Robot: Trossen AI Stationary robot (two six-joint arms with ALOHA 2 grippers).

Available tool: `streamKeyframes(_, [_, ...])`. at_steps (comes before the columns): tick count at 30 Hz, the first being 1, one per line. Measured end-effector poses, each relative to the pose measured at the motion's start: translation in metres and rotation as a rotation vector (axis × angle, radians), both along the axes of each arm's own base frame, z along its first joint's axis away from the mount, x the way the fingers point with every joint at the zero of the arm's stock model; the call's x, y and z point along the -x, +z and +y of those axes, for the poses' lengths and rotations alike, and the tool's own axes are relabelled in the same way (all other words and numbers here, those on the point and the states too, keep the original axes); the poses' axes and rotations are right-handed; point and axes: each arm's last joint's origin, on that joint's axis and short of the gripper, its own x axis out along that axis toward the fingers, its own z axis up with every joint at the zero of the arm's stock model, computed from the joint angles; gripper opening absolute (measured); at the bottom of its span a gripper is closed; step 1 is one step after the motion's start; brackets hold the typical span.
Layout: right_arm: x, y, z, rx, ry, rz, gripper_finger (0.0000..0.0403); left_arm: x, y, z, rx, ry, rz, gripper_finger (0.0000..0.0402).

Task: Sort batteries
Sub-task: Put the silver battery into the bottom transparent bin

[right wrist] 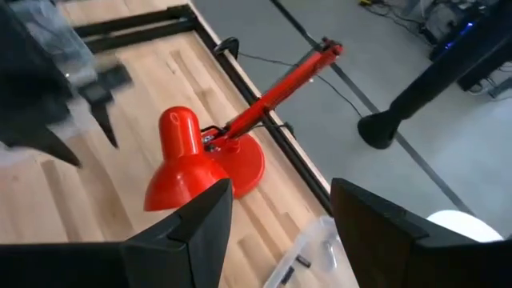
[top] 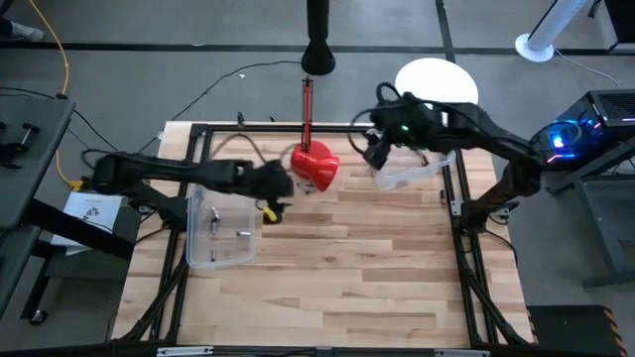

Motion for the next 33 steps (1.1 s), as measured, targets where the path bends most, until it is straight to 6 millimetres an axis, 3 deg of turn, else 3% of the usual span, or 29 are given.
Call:
streamKeyframes(4, [0.016,0.006,0.016,-0.014,-0.039,-0.026,0.0206,-0.016,-0.025,0.011,-0.041,-0.045,0.058,0.0236])
streamKeyframes(12, [0.016,-0.001,0.046,0.008,-0.041,0.007,0.0206,-0.03,-0.049,0.035,-0.072,-0.007,0.082,0.0236])
streamKeyframes(16, [0.015,-0.002,0.054,0.012,-0.041,-0.007,0.0206,-0.033,-0.075,0.041,-0.082,-0.073,0.185,0.023])
streamKeyframes(22, [0.017,-0.002,0.058,0.006,-0.053,-0.013,0.0206,-0.04,-0.097,0.046,-0.106,-0.083,0.231,0.0209])
streamKeyframes(33, [0.017,-0.002,0.058,-0.019,-0.072,-0.031,0.0206,-0.045,-0.097,0.059,-0.193,-0.111,0.183,0.02])
